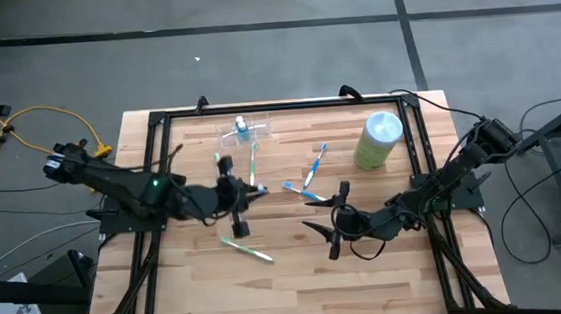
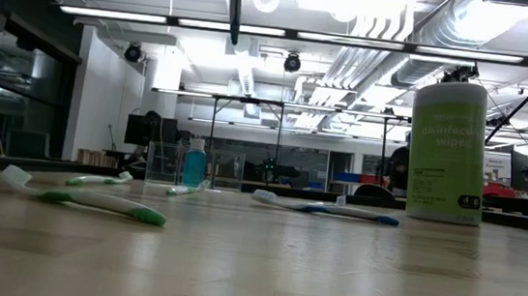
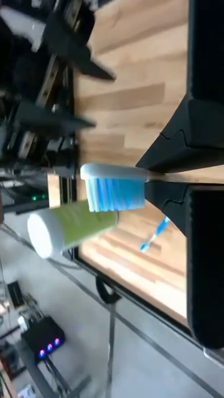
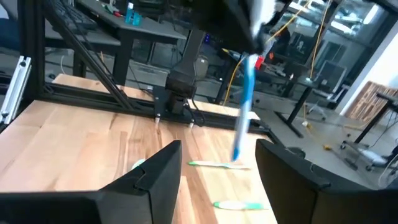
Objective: Pick & Place toothbrushing station
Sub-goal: Put the top right blue toothbrush into the left section of the transparent organizer
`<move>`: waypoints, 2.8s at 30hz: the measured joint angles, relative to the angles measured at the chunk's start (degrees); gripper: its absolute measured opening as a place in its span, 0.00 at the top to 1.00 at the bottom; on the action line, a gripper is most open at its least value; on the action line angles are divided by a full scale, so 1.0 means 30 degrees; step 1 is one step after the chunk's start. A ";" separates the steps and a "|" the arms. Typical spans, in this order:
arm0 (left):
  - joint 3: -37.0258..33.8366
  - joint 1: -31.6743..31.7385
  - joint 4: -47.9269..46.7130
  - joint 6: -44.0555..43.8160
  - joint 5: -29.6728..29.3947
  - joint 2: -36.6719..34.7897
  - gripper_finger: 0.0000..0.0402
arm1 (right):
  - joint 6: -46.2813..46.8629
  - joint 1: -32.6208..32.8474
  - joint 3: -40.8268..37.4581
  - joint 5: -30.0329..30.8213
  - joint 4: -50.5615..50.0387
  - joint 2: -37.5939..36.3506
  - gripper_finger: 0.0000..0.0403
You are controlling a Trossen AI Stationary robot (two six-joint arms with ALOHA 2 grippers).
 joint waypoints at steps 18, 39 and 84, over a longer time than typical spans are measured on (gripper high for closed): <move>-0.2055 0.3882 -0.0783 -0.0531 0.1118 -0.1801 0.99 | 0.3001 -0.0007 0.0000 -0.0093 -0.1721 0.0000 0.51; -0.8758 0.9527 0.2269 -0.1322 0.1637 -0.7804 0.99 | 0.3001 -0.0007 0.0000 -0.0122 -0.1744 0.0000 0.51; -1.0753 2.0081 0.8208 -0.2524 0.8849 -0.0900 0.99 | 0.3358 -0.0007 0.0000 -0.0129 -0.2130 0.0000 0.51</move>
